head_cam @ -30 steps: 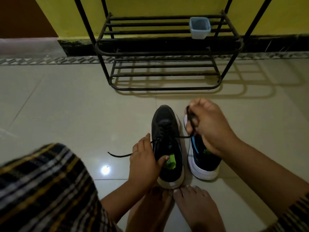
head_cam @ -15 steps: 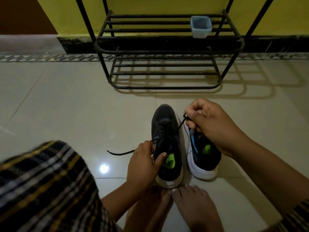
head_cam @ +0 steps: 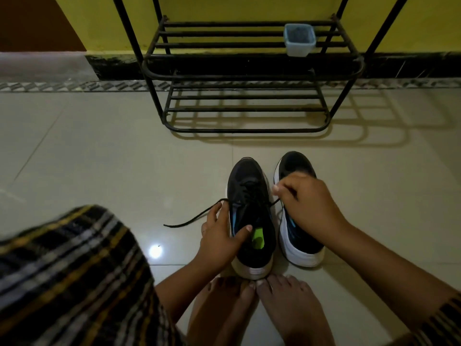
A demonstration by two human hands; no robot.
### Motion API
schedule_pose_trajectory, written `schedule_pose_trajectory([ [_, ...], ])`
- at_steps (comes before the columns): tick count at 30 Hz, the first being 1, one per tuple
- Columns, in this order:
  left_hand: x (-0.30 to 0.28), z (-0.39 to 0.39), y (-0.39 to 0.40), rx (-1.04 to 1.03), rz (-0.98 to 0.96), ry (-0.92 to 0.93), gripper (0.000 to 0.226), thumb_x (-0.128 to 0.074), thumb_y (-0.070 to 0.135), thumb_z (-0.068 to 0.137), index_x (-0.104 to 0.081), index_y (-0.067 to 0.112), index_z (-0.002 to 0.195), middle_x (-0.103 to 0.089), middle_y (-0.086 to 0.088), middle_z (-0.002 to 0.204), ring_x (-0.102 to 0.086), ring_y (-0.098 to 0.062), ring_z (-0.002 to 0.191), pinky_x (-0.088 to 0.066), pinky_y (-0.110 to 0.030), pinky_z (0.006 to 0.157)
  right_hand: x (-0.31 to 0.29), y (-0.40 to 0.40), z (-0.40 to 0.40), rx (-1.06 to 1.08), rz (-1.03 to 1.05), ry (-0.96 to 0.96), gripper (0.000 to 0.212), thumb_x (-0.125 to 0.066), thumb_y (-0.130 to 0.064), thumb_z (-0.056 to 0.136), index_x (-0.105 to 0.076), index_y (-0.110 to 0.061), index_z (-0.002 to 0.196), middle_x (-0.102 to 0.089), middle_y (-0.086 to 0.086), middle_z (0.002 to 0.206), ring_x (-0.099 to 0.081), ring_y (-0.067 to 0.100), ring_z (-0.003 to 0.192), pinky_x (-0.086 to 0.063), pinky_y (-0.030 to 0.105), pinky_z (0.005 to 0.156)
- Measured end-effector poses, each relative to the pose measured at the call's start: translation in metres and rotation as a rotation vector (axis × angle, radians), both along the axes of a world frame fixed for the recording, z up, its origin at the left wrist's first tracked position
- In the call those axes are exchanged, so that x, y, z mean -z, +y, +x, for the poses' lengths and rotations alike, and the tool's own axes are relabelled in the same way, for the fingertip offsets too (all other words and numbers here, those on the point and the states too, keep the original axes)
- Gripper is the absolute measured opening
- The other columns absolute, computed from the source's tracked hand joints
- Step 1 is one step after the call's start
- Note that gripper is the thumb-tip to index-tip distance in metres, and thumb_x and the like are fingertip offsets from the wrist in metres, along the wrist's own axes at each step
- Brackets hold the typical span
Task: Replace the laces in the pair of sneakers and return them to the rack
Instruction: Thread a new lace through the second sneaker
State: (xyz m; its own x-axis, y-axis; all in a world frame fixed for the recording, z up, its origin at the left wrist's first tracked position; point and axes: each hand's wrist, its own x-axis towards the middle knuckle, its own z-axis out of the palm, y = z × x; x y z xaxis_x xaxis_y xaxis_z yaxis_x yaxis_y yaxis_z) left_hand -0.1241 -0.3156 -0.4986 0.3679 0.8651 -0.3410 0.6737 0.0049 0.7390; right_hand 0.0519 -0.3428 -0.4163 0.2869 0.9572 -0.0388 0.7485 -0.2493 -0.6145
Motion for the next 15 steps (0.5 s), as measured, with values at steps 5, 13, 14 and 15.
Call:
schedule_pose_trajectory([
  [5,-0.012,0.013,0.01,-0.161,-0.198,-0.351,0.056,-0.057,0.051,0.085,-0.039,0.04,0.137,-0.045,0.008,0.137,-0.043,-0.014,0.126,-0.042,-0.036,0.103,0.019,0.005,-0.015,0.22,-0.462,0.597,0.033,-0.048,-0.032,0.097,-0.059,-0.006,0.08,-0.058,0.008,0.07,-0.056,0.022,0.052,-0.052,0.031,0.055],
  [13,-0.029,0.017,0.015,-0.305,-0.3,-0.637,0.02,-0.049,0.014,0.096,-0.068,0.018,0.096,-0.068,0.008,0.096,-0.062,0.011,0.082,-0.046,-0.004,0.066,0.035,0.018,-0.02,0.464,-0.307,0.953,0.011,-0.05,-0.02,0.096,-0.058,-0.014,0.099,-0.054,-0.001,0.079,-0.044,0.011,0.055,-0.029,0.02,0.044],
  [14,-0.029,0.016,0.013,-0.318,-0.3,-0.641,0.02,-0.048,0.013,0.097,-0.068,0.016,0.098,-0.068,0.008,0.096,-0.062,0.013,0.08,-0.046,-0.003,0.065,0.034,0.018,-0.021,0.453,-0.274,0.975,0.009,-0.05,-0.018,0.096,-0.058,-0.014,0.095,-0.055,-0.001,0.079,-0.043,0.011,0.056,-0.029,0.02,0.044],
  [15,-0.029,0.016,0.013,-0.327,-0.31,-0.638,0.02,-0.048,0.013,0.097,-0.067,0.013,0.101,-0.067,0.009,0.095,-0.061,0.014,0.077,-0.045,-0.002,0.063,0.033,0.018,-0.021,0.432,-0.248,0.992,0.012,-0.05,-0.016,0.096,-0.058,-0.014,0.088,-0.056,-0.001,0.078,-0.043,0.011,0.055,-0.028,0.021,0.044],
])
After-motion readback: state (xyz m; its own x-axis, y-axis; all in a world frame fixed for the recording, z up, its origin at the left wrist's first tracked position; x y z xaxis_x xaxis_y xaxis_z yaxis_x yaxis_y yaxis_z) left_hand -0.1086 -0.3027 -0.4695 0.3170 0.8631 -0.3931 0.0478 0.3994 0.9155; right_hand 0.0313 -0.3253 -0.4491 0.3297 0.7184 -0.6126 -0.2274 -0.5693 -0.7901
